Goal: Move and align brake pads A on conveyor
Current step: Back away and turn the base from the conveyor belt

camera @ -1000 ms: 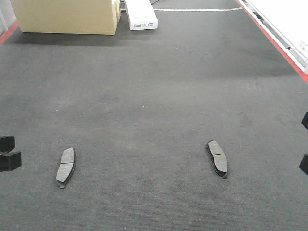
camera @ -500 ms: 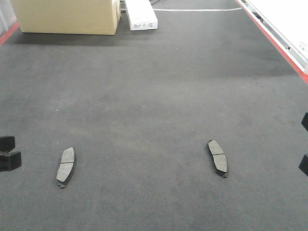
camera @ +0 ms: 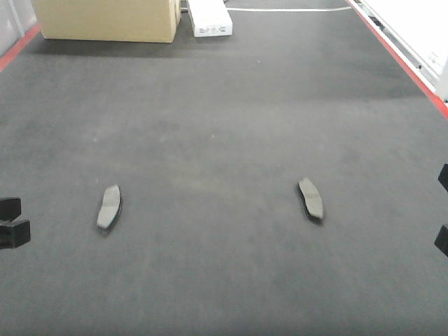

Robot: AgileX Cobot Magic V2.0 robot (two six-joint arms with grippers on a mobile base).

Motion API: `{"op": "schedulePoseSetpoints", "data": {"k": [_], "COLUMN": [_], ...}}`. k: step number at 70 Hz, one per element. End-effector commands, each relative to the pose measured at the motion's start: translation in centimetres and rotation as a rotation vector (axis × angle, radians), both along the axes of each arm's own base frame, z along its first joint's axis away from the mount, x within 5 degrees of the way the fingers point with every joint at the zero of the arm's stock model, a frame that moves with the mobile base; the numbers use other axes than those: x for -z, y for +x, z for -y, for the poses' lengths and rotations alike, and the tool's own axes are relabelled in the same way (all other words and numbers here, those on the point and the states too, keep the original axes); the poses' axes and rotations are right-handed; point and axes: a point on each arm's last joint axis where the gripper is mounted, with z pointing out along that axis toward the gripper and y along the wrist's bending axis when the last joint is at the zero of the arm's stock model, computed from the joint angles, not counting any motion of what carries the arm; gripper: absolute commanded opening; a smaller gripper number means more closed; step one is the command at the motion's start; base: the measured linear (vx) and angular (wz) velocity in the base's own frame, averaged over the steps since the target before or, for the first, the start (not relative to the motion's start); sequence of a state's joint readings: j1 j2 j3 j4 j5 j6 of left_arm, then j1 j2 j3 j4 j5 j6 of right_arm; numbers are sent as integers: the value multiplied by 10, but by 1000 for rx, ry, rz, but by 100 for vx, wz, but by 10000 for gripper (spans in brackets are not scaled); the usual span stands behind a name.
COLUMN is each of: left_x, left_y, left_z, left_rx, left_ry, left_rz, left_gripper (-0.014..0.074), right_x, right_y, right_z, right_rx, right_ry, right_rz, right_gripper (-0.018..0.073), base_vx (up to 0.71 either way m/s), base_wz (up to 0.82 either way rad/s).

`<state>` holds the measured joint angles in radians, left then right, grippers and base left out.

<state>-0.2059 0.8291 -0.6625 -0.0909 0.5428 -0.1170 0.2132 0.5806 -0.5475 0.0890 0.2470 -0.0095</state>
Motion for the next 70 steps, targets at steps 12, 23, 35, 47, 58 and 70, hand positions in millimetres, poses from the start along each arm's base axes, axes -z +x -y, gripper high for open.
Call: {"op": "schedulePoseSetpoints", "data": {"k": [12,23,35,47,58,70], "left_x": [-14,-14,-14,-14,-14,-14], "left_y": [2,2,2,2,2,2], "left_z": [1,1,1,1,1,1], "left_rx": [-1,-1,-1,-1,-1,-1], "left_ry": [-21,-21,-21,-21,-21,-21], "left_rz": [85,85,85,85,85,85], "left_gripper": [-8,-8,-8,-8,-8,-8], "right_x": [-16,-16,-16,-16,-16,-16], "right_y": [1,1,1,1,1,1], "right_z": [1,1,1,1,1,1], "right_rx": [9,9,9,9,9,9], "right_ry": [11,11,11,11,11,11], "right_rz": [100,100,100,100,100,100], "right_gripper": [-8,-8,-8,-8,-8,-8], "base_vx": [-30,-30,-29,-27,-26,-25], "base_wz": [-9,-1,8,9,2,-5]}}
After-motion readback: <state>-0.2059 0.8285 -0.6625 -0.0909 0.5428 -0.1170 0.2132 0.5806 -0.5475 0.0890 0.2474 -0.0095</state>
